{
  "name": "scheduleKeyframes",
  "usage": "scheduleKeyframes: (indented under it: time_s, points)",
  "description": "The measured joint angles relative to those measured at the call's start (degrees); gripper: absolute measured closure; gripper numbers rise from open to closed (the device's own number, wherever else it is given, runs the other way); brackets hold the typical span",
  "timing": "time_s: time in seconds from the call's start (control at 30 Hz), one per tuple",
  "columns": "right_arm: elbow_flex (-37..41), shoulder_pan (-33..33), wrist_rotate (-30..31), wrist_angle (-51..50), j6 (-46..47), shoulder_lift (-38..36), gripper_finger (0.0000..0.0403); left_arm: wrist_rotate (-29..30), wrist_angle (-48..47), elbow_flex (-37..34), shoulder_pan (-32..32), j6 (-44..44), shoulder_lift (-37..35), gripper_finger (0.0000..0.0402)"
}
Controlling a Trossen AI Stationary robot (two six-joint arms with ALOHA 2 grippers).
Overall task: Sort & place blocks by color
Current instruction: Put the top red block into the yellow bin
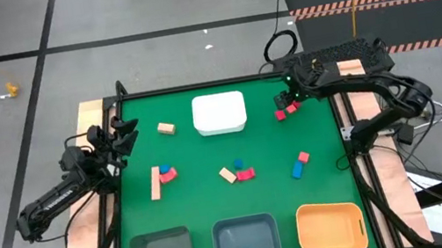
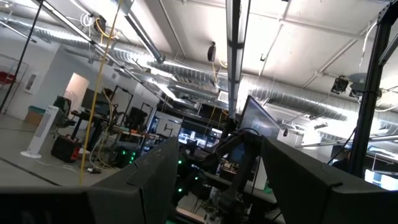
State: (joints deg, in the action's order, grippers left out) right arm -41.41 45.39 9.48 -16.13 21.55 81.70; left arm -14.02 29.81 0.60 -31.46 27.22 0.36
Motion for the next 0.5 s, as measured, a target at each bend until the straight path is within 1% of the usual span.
scheduleKeyframes:
  time_s: [0.07,0.13,0.2,0.3,0.5]
  points:
    - [0.02,0.02,2.57,-0.02,-1.39,0.73,0.0202,-0.01,-0.01,0.0,0.02,0.0,0.0,0.0169]
    - [0.02,0.04,3.52,0.28,-2.76,1.31,0.0202,0.0,0.02,0.01,0.0,0.0,-0.01,0.0169]
    - [0.02,0.04,2.68,0.4,-3.22,1.88,0.0202,0.01,-0.01,0.0,0.01,0.01,0.0,0.0169]
    - [0.02,0.03,-0.45,0.45,-3.23,2.48,0.0202,0.02,-0.01,0.02,0.02,0.0,0.0,0.0169]
    - [0.02,0.26,1.32,1.31,-4.62,4.48,0.0202,0.01,-0.02,0.01,0.02,0.0,-0.01,0.0169]
